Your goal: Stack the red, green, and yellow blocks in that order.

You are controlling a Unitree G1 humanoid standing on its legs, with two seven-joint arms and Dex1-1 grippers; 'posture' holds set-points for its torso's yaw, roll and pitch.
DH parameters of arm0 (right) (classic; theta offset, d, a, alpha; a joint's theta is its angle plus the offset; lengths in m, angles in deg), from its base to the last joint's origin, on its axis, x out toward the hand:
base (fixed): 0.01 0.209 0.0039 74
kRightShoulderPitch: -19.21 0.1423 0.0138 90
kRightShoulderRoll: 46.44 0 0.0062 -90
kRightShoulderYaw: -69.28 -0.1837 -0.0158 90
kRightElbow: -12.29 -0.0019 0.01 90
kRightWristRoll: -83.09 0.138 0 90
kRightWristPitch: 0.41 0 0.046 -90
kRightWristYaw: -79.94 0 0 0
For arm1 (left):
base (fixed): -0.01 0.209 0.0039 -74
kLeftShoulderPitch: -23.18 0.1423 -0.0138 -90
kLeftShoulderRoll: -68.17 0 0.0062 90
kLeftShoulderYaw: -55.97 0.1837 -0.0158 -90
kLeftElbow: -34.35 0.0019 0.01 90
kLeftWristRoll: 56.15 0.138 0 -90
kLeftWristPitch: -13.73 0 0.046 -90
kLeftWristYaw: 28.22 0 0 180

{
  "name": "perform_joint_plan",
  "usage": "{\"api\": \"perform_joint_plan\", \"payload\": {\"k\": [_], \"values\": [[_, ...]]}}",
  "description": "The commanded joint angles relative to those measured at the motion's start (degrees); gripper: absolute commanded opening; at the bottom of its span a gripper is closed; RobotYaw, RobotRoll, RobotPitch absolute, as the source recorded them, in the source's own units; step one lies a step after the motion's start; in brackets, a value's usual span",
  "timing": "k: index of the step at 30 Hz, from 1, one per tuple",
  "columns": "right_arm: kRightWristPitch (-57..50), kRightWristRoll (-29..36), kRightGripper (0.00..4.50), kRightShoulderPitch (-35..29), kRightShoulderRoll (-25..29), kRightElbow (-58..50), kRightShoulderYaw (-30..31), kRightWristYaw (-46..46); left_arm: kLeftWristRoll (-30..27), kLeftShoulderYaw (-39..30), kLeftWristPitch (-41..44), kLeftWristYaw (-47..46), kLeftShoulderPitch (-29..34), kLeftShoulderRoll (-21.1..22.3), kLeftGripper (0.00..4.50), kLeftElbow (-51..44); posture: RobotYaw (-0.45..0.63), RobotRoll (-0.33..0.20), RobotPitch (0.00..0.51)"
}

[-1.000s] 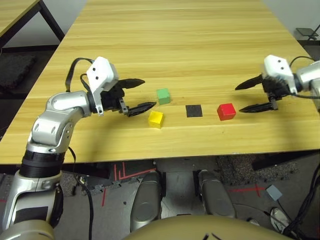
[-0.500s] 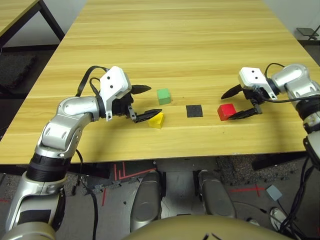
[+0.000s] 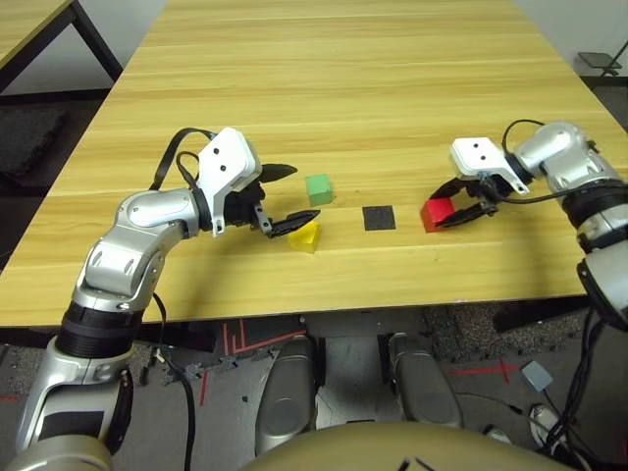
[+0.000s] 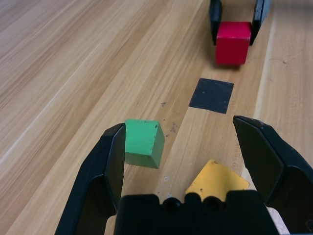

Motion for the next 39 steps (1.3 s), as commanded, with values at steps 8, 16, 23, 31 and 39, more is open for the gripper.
{"api": "perform_joint_plan", "payload": {"k": [8,16,23,31,39], "values": [[-2.6,-5.7,2.05,0.2,-6.0,-2.4,-3.7,-0.5,1.5,1.4,2.0,-0.8,-2.3,-0.8,4.5,-0.3,0.44,-0.136,0.126],[-1.3,-8.7,2.05,-0.1,-8.0,-0.5,-5.5,-1.4,1.0,0.0,4.6,-2.2,-1.9,-0.4,4.5,-1.0,0.46,-0.137,0.143],[-0.4,-10.8,2.05,-0.2,-8.3,0.9,-6.3,-1.6,1.0,0.0,5.6,-3.0,-1.7,-0.5,4.5,-1.5,0.46,-0.139,0.15],[-0.7,-12.6,2.05,-0.7,-8.5,0.9,-6.8,-1.3,1.2,0.6,5.5,-3.1,-2.4,-0.7,4.5,-0.6,0.45,-0.137,0.156],[-1.1,-11.7,4.11,-1.3,-8.1,0.6,-8.1,0.2,2.0,2.1,1.3,-0.3,-6.4,-2.6,4.5,6.0,0.43,-0.115,0.142]]}}
